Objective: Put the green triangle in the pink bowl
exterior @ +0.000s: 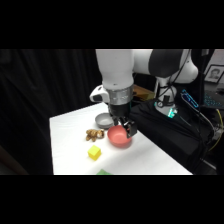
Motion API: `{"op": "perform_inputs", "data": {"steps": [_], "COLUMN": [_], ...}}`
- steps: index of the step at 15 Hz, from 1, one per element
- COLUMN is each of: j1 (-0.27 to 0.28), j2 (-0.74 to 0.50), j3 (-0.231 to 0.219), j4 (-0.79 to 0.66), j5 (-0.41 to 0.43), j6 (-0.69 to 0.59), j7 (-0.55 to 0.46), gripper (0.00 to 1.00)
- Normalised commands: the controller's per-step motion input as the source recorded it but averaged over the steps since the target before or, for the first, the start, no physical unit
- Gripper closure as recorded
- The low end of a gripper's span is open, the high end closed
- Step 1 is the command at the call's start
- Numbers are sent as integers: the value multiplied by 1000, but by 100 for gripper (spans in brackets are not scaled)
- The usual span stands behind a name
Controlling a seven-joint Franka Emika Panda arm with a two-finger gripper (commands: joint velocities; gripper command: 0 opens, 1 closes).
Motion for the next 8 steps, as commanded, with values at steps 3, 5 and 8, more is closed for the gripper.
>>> {"op": "perform_inputs", "data": {"steps": [3,5,8], "j1": [-32,-30,-38], "j2": [88,153,214], "j3": [59,81,69], "j4": [119,202,265], "j5": [42,103,134], "j6": [27,128,197], "j7": [-54,-181,-230], "gripper": [0,0,0]}}
